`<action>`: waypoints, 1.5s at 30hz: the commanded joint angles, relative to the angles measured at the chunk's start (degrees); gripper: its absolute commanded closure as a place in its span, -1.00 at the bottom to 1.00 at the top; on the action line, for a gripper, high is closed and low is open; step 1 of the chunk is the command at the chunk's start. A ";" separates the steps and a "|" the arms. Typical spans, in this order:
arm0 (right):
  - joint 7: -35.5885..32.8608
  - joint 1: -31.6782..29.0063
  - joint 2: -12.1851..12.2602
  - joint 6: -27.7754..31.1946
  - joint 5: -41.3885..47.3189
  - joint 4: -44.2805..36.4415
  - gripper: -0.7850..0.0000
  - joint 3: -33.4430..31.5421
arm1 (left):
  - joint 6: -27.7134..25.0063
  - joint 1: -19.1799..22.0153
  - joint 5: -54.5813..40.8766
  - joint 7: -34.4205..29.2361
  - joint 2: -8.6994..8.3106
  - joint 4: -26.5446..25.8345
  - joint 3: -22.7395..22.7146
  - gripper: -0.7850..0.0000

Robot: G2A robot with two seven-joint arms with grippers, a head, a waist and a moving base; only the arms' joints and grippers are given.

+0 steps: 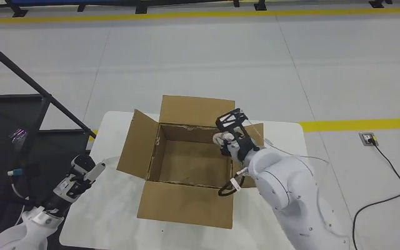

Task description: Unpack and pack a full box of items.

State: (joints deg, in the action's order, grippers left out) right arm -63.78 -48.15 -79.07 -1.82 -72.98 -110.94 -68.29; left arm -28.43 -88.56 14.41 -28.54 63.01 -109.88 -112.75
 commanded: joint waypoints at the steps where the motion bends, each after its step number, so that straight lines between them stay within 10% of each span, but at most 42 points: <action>1: -1.76 -2.62 0.68 0.04 -1.38 -3.82 1.00 -5.36 | 0.00 0.00 0.00 0.00 0.00 0.00 0.00 -1.00; 15: -6.14 -20.98 2.95 2.46 5.19 -11.56 1.00 -27.50 | 0.00 0.00 0.00 0.00 0.00 0.00 0.00 -1.00; 41: 0.64 -25.56 4.09 2.25 6.72 7.76 1.00 -25.16 | 0.00 0.00 0.00 0.00 0.00 0.00 0.00 -1.00; 42: 0.63 -25.56 4.10 2.14 6.85 7.84 0.61 -24.87 | 0.00 0.00 0.00 0.00 0.00 0.00 0.00 -1.00; 45: 0.74 -25.38 4.16 1.66 6.93 7.97 0.25 -24.03 | 0.00 0.00 0.00 0.00 0.00 0.00 0.00 -1.00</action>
State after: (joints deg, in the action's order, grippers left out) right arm -63.10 -73.61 -74.92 0.03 -66.10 -103.03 -92.64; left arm -28.43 -88.56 14.41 -28.54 63.01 -109.88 -112.75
